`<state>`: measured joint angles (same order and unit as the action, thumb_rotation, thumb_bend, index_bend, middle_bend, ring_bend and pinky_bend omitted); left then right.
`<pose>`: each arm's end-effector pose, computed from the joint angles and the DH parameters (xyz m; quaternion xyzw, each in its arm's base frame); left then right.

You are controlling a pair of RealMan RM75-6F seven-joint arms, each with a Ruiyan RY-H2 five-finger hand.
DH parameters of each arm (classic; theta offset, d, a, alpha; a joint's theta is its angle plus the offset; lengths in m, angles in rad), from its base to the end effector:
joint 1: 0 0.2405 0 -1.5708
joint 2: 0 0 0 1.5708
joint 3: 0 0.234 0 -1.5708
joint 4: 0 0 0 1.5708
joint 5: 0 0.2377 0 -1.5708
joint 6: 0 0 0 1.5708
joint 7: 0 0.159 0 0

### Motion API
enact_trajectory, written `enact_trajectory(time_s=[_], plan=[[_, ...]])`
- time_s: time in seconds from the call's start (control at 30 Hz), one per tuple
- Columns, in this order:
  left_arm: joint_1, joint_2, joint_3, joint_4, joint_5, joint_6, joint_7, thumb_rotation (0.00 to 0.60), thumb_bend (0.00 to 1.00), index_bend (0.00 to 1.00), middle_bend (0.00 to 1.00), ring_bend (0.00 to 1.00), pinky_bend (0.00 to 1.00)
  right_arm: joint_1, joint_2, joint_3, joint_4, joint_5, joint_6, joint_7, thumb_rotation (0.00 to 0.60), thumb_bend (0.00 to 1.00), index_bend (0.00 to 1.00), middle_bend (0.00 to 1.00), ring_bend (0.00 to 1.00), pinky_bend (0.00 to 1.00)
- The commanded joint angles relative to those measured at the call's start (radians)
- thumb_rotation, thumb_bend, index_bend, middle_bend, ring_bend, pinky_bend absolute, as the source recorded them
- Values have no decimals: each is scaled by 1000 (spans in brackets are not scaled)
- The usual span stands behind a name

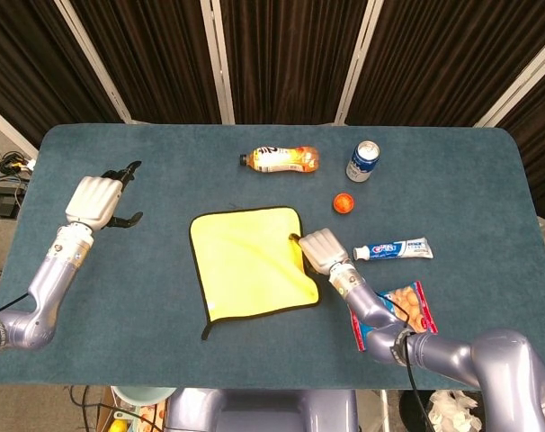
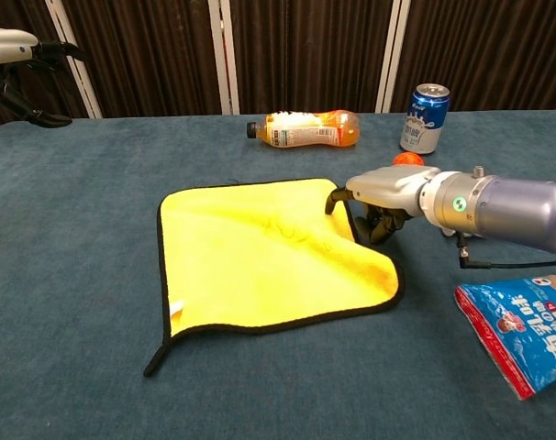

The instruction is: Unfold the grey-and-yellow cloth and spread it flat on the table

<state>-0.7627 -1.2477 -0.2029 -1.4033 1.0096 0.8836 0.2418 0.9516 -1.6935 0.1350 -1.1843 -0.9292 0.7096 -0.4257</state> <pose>-0.1958 0.4180 0.0731 -0.6983 -0.3568 -0.3240 0.5293 -0.1240 -0.3872 -0.1040 0.8091 -0.3513 0.2594 0.3933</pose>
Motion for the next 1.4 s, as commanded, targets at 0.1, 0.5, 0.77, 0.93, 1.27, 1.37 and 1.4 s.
enact_trajectory(time_s=[0.1,0.5,0.77,0.93,1.27,1.37,1.4], plan=[[-5,-2,1,1,-4,-5,9,584,272,0,231,223,491,-15,11,-14,-15,-8,2,10,600,759,185,1000,1000,1000],[-26,-28,0,18,-55,-17,57,585,272,0,231,223,491,7,-12,4,127,-65,-47,75,600,759,183,1000,1000,1000],[-41,-42,-3,23,-109,-8,114,586,272,0,231,223,493,32,-35,10,259,-122,-128,161,600,759,183,1000,1000,1000],[-54,-50,-5,25,-140,-10,144,584,272,0,231,223,494,35,-45,7,318,-178,-126,207,600,759,182,1000,1000,1000],[-62,-45,-7,2,-134,2,148,585,272,0,234,223,496,40,-31,23,311,-237,-80,235,600,758,173,1000,1000,1000],[-57,-39,-5,-12,-121,6,137,586,272,0,237,223,496,30,-9,25,257,-230,-60,205,600,756,150,1000,1000,1000],[-57,-38,-4,-13,-117,5,135,586,272,0,237,223,496,27,-4,26,243,-227,-53,196,600,754,141,1000,1000,1000]])
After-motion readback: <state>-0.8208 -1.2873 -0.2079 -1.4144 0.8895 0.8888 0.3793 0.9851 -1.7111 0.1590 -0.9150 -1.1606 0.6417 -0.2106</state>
